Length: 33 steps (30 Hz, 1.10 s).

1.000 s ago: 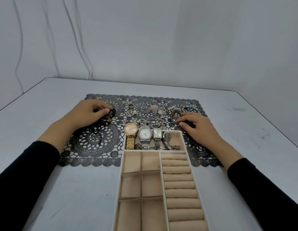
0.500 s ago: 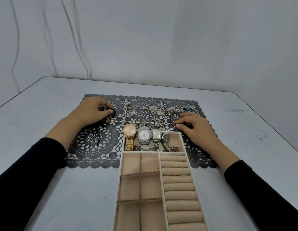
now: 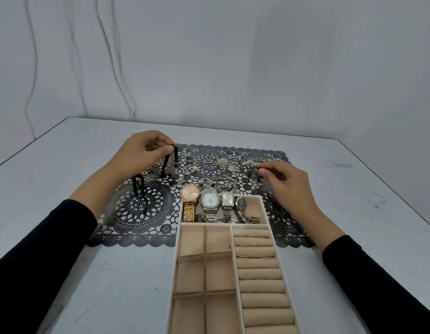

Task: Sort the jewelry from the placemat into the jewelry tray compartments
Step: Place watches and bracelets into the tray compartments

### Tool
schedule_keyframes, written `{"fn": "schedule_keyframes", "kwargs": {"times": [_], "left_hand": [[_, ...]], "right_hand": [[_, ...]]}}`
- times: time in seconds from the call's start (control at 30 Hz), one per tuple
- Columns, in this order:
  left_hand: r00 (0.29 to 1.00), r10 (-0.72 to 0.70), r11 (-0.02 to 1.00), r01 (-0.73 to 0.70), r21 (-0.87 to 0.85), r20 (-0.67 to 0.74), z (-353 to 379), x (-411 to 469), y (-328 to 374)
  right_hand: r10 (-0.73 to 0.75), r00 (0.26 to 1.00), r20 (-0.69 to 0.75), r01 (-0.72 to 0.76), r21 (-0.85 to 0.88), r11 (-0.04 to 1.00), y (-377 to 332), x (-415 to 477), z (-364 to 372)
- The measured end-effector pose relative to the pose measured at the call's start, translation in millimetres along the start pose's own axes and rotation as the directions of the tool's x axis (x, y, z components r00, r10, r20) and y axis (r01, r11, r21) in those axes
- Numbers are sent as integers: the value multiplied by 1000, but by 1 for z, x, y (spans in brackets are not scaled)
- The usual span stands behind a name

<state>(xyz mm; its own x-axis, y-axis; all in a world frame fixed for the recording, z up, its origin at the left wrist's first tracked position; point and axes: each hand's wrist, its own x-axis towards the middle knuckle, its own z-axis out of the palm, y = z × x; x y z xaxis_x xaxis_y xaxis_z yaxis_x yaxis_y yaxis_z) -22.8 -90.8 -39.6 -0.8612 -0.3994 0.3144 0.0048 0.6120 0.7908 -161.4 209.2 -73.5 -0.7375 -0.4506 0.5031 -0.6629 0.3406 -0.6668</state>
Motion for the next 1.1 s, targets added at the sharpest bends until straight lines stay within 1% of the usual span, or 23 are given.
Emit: {"fn": "schedule_keyframes", "kwargs": {"times": [0.1, 0.2, 0.33, 0.5, 0.67, 0.93, 1.1], "left_hand": [[1000, 5, 997, -7, -75, -23, 4, -1, 4], [999, -7, 986, 0, -165, -43, 6, -2, 8], [999, -12, 955, 1, -298, -36, 8, -3, 13], [997, -24, 918, -6, -397, -71, 12, -6, 19], [993, -34, 891, -22, -454, -114, 10, -12, 27], [990, -39, 878, -30, -478, -135, 4, -34, 39], [988, -27, 865, -54, -498, -154, -1, -53, 43]], "right_hand": [[29, 999, -24, -28, 41, 999, -5, 1, 1], [67, 997, -36, -62, 124, 990, -12, 1, 1], [105, 993, -52, -93, 190, 977, -18, 4, -2], [142, 989, -42, -124, 287, 950, -25, 5, -8], [109, 994, -23, -93, 370, 924, -38, 3, -16], [57, 998, -19, -43, 432, 901, -64, -4, -22], [14, 1000, 2, -13, 515, 857, -84, -12, -26]]}}
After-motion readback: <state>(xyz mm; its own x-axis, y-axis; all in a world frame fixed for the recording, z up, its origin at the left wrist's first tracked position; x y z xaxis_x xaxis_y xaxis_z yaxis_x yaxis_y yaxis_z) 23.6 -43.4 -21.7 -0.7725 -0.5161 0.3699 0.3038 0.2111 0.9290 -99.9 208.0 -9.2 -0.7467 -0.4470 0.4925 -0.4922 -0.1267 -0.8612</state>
